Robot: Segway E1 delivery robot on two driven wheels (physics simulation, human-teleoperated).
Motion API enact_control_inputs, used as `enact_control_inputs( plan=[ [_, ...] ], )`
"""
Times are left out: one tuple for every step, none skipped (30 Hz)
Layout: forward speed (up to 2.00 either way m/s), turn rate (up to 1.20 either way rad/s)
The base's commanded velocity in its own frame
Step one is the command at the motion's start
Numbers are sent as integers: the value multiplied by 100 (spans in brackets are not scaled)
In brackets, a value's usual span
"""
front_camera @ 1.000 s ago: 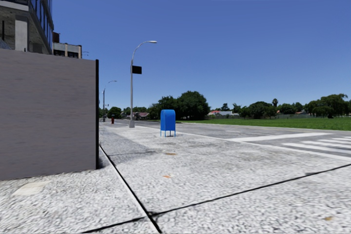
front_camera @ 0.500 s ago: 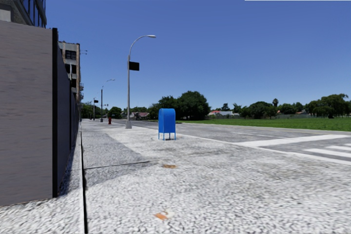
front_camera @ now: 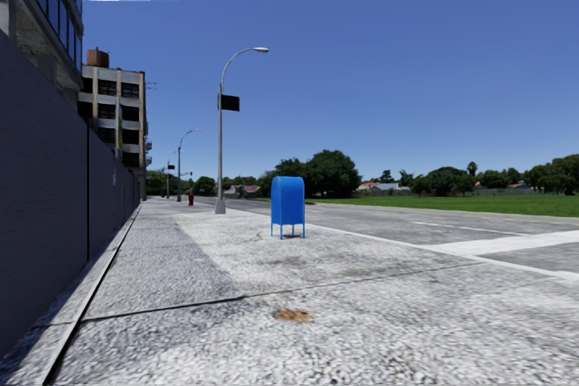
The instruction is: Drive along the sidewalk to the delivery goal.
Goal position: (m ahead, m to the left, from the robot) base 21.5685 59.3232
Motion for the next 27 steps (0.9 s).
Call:
enact_control_inputs(
  plan=[
    [200,27],
    [200,27],
    [200,27],
    [200,27],
    [200,27],
    [200,27],
    [200,31],
    [200,37],
    [200,38],
    [200,38],
    [200,38],
    [200,38],
    [200,38],
    [200,38],
    [200,38],
    [200,38],
    [200,38],
    [200,38],
    [200,38],
    [200,38],
    [200,38],
    [200,38],
    [200,38],
    [200,38],
    [200,38],
    [200,38],
    [200,38]
  ],
)
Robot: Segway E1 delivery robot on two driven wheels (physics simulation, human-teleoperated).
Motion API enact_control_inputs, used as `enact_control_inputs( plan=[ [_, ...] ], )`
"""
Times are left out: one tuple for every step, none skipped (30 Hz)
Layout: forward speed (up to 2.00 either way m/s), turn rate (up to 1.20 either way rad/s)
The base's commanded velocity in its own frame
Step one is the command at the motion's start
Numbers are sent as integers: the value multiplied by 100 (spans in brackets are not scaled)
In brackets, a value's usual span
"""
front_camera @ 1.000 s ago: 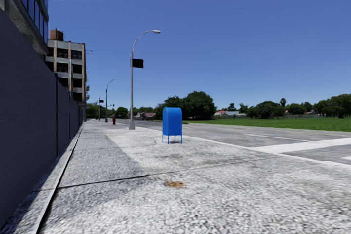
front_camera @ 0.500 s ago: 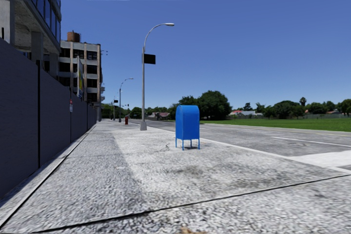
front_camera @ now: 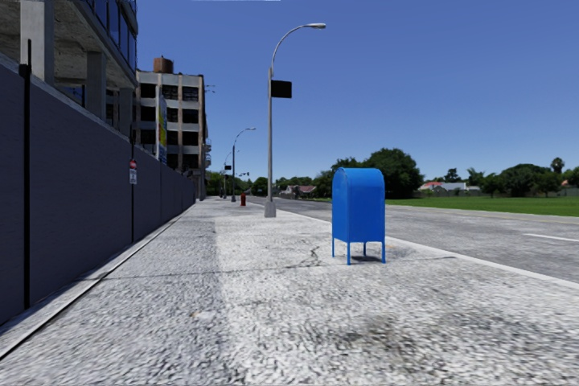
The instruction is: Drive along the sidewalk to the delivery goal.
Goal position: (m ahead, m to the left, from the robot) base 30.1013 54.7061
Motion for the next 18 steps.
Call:
enact_control_inputs(
  plan=[
    [200,38],
    [200,38],
    [200,38],
    [200,38],
    [200,38],
    [200,38],
    [200,38],
    [200,38],
    [200,38],
    [200,38],
    [200,38],
    [200,38],
    [200,38],
    [200,38],
    [200,38],
    [200,38],
    [200,38],
    [200,38]
  ],
)
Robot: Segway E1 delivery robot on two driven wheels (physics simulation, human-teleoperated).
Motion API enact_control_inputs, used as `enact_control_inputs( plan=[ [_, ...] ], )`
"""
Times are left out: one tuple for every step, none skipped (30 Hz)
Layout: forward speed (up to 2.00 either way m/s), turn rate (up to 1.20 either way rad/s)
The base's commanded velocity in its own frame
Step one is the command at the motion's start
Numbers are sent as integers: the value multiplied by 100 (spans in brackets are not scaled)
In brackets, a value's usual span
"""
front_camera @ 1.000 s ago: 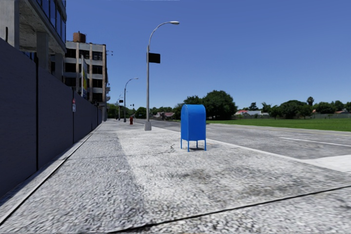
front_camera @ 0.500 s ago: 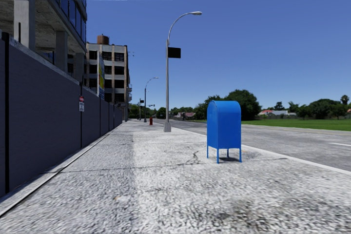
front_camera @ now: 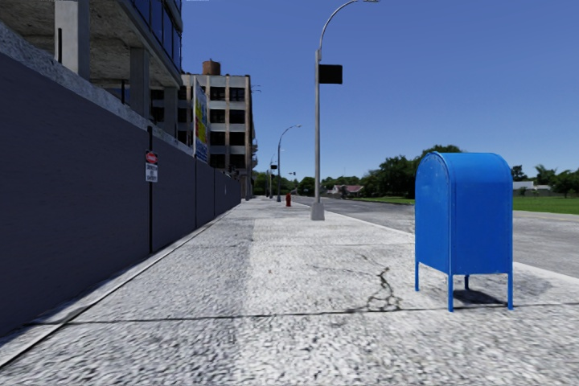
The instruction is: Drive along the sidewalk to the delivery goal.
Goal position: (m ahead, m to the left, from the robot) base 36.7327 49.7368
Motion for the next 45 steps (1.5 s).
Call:
enact_control_inputs(
  plan=[
    [200,38],
    [200,38],
    [200,38],
    [200,38],
    [200,38],
    [200,38],
    [200,38],
    [200,38],
    [200,38],
    [200,0],
    [200,0],
    [200,0],
    [200,0],
    [200,0],
    [200,0],
    [200,0],
    [200,0],
    [200,0],
    [200,0],
    [200,0],
    [200,0],
    [200,0],
    [200,0],
    [200,0],
    [200,0],
    [200,0],
    [200,0],
    [200,0],
    [200,0],
    [200,0],
    [200,0],
    [200,0],
    [200,0],
    [200,0],
    [200,0],
    [200,0],
    [200,0],
    [200,0],
    [200,0],
    [200,0],
    [200,0],
    [200,0],
    [200,0],
    [200,0],
    [200,0]
  ],
)
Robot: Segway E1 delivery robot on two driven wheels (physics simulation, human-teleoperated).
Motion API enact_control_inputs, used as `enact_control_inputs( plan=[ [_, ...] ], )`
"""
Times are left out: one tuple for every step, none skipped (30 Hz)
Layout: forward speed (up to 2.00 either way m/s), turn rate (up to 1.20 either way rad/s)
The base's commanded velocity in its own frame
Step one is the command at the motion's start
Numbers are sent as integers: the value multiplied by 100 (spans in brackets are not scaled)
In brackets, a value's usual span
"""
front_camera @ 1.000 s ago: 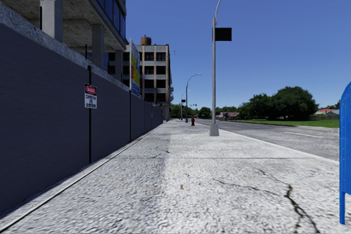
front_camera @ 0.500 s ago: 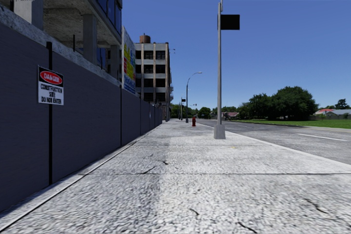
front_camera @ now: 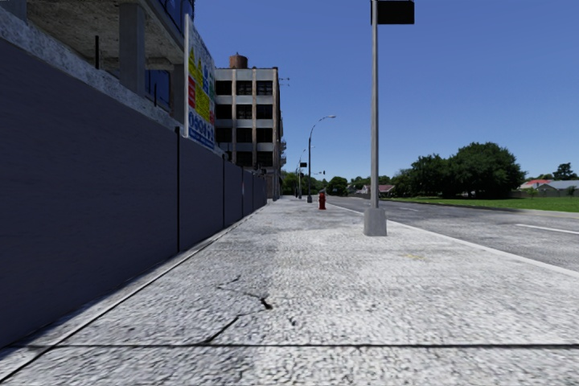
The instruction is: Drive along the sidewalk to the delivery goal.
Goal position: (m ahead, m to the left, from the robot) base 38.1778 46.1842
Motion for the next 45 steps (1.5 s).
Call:
enact_control_inputs(
  plan=[
    [200,0],
    [200,0],
    [200,0],
    [200,0],
    [200,0],
    [200,0],
    [200,0],
    [200,0],
    [200,0],
    [200,0],
    [200,0],
    [200,0],
    [200,0],
    [200,0],
    [200,0],
    [200,0],
    [200,0],
    [200,0],
    [200,0],
    [200,0],
    [200,0],
    [200,0],
    [200,0],
    [200,0],
    [200,0],
    [200,0],
    [200,0],
    [200,0],
    [200,0],
    [200,0],
    [200,0],
    [200,0],
    [200,0],
    [200,0],
    [200,0],
    [200,0],
    [200,0],
    [200,0],
    [200,0],
    [200,0],
    [200,0],
    [200,0],
    [200,0],
    [200,0],
    [200,0]
  ],
)
